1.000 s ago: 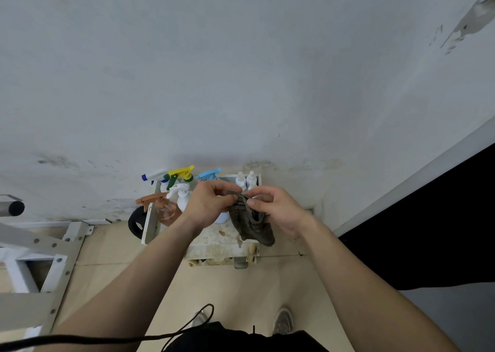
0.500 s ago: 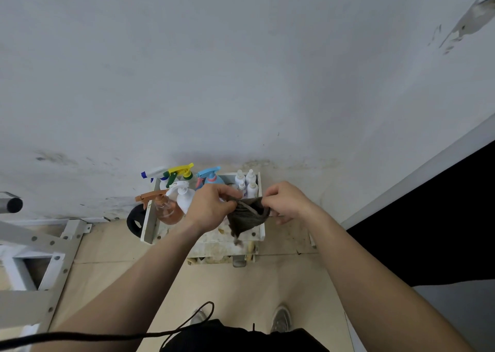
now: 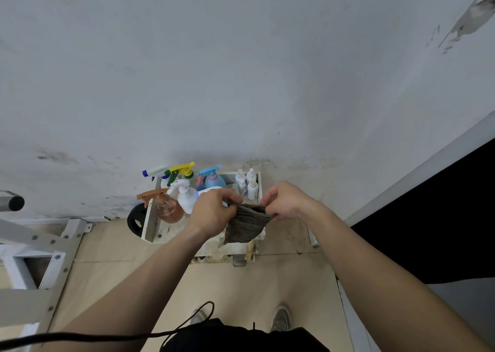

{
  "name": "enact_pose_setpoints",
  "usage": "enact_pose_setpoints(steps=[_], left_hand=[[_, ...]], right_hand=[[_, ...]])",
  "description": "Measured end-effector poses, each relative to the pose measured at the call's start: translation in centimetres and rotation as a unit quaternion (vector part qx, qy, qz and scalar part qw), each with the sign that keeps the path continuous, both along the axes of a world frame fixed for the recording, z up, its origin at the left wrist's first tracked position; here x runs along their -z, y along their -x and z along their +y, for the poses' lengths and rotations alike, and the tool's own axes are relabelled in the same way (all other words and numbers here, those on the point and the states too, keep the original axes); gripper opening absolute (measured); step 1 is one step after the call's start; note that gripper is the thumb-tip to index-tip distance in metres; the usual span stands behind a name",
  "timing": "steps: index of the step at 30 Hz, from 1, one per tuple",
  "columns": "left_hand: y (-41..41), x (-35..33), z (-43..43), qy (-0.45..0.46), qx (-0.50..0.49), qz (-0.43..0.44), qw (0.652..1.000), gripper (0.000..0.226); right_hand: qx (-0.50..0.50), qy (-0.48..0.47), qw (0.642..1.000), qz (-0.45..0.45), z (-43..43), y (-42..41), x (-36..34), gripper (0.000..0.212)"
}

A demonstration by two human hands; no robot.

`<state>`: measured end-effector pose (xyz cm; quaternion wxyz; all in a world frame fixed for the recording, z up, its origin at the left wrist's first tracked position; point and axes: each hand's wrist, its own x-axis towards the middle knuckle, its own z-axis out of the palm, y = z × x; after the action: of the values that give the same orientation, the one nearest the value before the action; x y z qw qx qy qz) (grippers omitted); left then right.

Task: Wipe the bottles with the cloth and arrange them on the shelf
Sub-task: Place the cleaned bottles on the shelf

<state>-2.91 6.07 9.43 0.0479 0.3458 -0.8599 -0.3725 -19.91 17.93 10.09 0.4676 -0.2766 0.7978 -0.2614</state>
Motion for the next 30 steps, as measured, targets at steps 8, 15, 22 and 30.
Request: enact_pose_setpoints(steps=[8,15,22,30], left_hand=[[-0.9,0.4,-0.6,0.021,-0.030,0.017,0.999,0.023],[-0.6,0.1,-0.4,-0.086,-0.046,0.092,0.991,0.016],[0.0,0.0,0.1,-0.249,-0.030,0.086,0.964,0.013],[3.4,3.0,4.2,-0.375,-0.040,0.072,0.923,0.009]], right_hand=[[-0.090,0.082,0.991,0.050,0.7,-0.1,-0.3,0.030],[-0.043,0.159,0.986,0.041,1.7,-0.1,-0.1,0.024],[0.101,0.243,0.962,-0.079,2.3,0.3,-0.1,0.035],[0.132,0.193,0.971,0.047,2.5,2.6,2.5,0.029]])
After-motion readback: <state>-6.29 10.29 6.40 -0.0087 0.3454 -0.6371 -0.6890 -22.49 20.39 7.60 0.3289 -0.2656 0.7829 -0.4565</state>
